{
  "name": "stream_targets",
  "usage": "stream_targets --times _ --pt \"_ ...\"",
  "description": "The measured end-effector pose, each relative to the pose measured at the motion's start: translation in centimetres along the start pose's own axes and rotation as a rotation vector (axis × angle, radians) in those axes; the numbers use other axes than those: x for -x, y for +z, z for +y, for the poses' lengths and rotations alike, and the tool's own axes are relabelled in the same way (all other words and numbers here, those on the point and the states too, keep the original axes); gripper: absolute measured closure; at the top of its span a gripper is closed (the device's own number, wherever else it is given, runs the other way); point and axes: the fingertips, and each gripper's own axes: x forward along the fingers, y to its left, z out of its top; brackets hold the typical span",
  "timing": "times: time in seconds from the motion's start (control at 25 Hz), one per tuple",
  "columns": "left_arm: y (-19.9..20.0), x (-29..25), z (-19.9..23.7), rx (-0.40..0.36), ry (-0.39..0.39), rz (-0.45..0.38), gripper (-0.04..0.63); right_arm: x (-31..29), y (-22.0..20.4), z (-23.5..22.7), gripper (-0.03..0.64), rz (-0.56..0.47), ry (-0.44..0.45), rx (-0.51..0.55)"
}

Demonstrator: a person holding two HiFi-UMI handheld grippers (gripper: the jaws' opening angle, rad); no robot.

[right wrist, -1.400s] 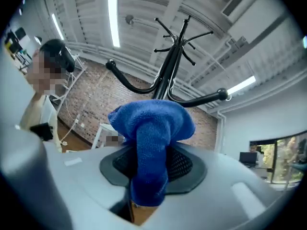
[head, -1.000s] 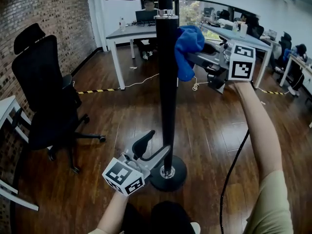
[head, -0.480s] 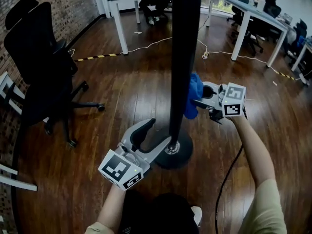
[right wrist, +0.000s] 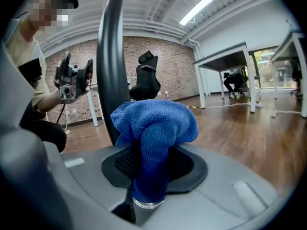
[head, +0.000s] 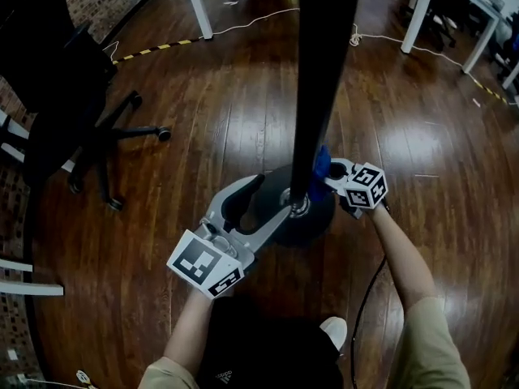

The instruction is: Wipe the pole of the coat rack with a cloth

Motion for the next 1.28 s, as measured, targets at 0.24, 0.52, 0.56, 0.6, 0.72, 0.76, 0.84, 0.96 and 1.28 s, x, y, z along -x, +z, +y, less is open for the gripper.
stream_targets --times 0.24,0.52,0.56,0.6,0.72,0.76,0.84,0.96,1.28 --pt "-1.9 0.4 -0.6 0.002 0.009 0.054 0.351 -3.1 -11.1 -2.0 0.508 0.200 -0.241 -0.069" --pt "-1.2 0.8 -0.5 -0.012 0.035 0.058 0.351 -5.2 -18.6 -2.9 0.508 0.375 -0.324 -0.231" --pt "-1.1 0.8 -0.4 -0.017 0.034 0.059 0.351 -5.2 -18.7 -3.1 0.508 0.400 -0.310 -0.242" --pt "-0.9 0.8 -0.4 -0.024 0.033 0.061 0.351 -5.2 -18.5 -3.3 0.504 0.433 -0.293 -0.243" --pt "0.0 1.3 0.0 -0.035 0.043 0.067 0.351 -4.0 -15.9 -4.1 0.485 0.504 -0.237 -0.180" --pt "0.6 1.4 0.0 -0.034 0.048 0.066 0.353 -3.2 -13.9 -4.5 0.483 0.482 -0.222 -0.158" --pt "2.1 1.3 -0.2 -0.041 0.051 0.056 0.354 -0.9 -7.5 -5.8 0.480 0.363 -0.193 -0.126" --pt "5.3 0.8 -0.2 -0.064 0.055 0.034 0.358 3.3 6.8 -7.3 0.479 0.134 -0.143 -0.043" --pt "18.0 -2.2 -2.2 -0.160 0.128 -0.013 0.362 15.4 43.3 0.3 0.477 -0.404 0.294 0.217"
